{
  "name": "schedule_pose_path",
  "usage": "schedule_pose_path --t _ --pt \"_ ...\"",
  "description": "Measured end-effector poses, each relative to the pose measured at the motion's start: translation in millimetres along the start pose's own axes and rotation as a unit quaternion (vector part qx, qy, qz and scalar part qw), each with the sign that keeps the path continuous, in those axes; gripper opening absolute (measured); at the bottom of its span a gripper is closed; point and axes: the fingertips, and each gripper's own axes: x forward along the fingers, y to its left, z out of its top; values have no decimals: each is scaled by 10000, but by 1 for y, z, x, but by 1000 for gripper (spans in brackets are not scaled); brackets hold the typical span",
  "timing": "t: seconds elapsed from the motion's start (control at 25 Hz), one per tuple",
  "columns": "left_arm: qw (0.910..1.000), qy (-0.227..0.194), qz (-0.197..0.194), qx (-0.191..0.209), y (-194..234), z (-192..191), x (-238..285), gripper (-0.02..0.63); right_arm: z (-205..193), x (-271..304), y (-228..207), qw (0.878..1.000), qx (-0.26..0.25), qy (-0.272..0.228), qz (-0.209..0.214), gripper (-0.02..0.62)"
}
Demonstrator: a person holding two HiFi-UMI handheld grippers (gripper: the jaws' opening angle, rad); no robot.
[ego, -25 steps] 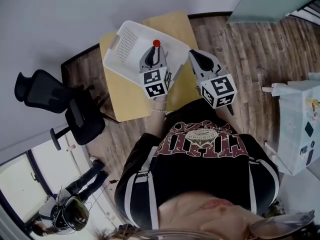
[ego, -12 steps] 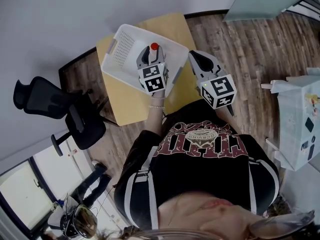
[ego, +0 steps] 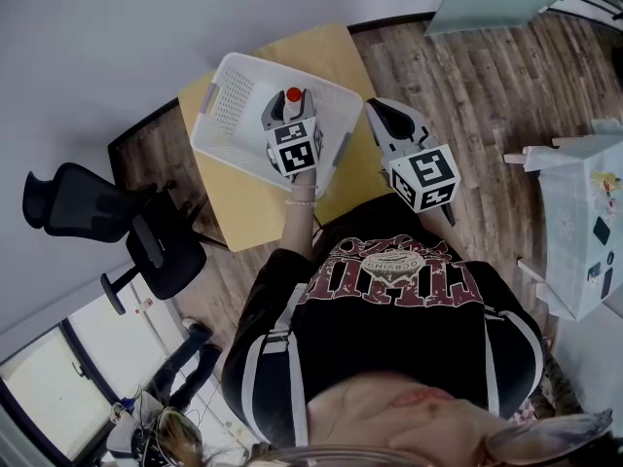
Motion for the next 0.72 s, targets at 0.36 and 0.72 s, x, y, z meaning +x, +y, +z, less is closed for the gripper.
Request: schedule_pose_path --t 0.36,0.72 --pt "9998 203 -3 23 -2 -16 16 227 -5 -6 -12 9999 40 69 -124 18" --pt "9998 86 -52 148 -4 -13 12 219 -8 -9 -11 9999 55 101 -110 18"
